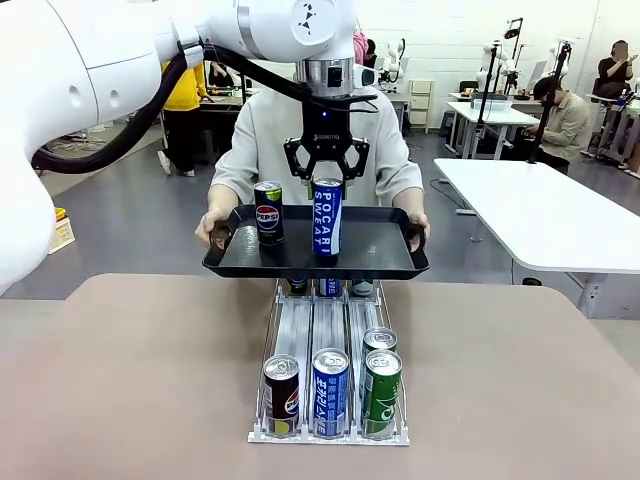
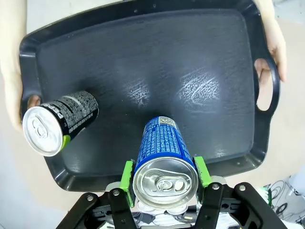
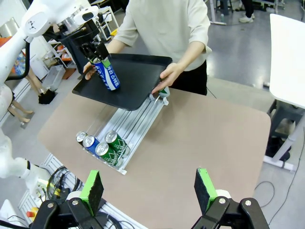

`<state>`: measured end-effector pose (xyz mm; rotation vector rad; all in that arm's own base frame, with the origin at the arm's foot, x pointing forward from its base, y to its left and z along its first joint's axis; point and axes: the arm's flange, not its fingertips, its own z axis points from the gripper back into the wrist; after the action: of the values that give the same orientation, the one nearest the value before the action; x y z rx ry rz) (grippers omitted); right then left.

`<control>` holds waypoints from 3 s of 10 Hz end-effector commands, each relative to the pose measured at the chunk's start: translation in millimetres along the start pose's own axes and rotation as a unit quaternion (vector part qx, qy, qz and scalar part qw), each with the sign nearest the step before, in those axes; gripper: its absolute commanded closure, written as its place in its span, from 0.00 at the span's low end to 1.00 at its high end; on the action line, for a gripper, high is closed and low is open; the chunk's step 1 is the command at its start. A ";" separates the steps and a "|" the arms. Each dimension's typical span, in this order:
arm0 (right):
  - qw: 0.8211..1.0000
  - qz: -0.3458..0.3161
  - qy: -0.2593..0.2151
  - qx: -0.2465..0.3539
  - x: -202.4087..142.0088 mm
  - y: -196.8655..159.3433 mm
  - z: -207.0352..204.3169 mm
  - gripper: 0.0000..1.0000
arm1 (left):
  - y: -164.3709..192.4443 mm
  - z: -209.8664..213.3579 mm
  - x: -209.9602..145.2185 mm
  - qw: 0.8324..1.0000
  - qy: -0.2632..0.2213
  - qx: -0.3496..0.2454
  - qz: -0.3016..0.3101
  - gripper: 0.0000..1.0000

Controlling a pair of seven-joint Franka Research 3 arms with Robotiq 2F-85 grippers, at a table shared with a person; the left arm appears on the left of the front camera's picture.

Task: Retrieve and hand over the desired beverage to the person.
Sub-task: Place the picked can on the Handle tray extended by the person.

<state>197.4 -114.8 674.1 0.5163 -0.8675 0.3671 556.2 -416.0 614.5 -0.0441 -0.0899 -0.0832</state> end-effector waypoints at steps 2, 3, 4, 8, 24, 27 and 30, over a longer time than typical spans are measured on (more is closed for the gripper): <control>1.000 0.001 -0.001 0.007 -0.1 0.5 -1.9 0.00 | -11.2 14.9 9.6 1.000 -0.004 0.002 -0.020 0.42; 1.000 0.001 -0.001 0.007 -0.1 0.5 -1.9 0.00 | -10.2 10.4 6.6 1.000 -0.002 -0.001 -0.022 0.42; 1.000 0.001 -0.001 0.007 -0.1 0.5 -1.9 0.00 | -9.4 5.5 9.3 1.000 0.004 0.000 -0.026 0.42; 1.000 0.001 -0.001 0.007 -0.1 0.5 -1.9 0.00 | -9.3 -0.9 7.5 1.000 0.009 0.006 -0.028 0.42; 1.000 0.001 -0.001 0.007 -0.1 0.5 -1.9 0.00 | 22.8 97.2 -129.2 0.989 -0.095 0.006 -0.116 0.00; 1.000 0.001 -0.001 0.007 -0.1 0.5 -1.9 0.00 | 86.4 98.5 -210.6 0.969 -0.172 -0.006 -0.175 0.00; 1.000 0.001 -0.001 0.007 -0.1 0.5 -1.9 0.00 | 168.2 75.4 -243.0 0.957 -0.195 -0.028 -0.213 0.00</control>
<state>197.6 -114.8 674.0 0.5166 -0.8671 0.3671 348.9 -280.0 728.2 -0.0585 -0.4854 -0.4639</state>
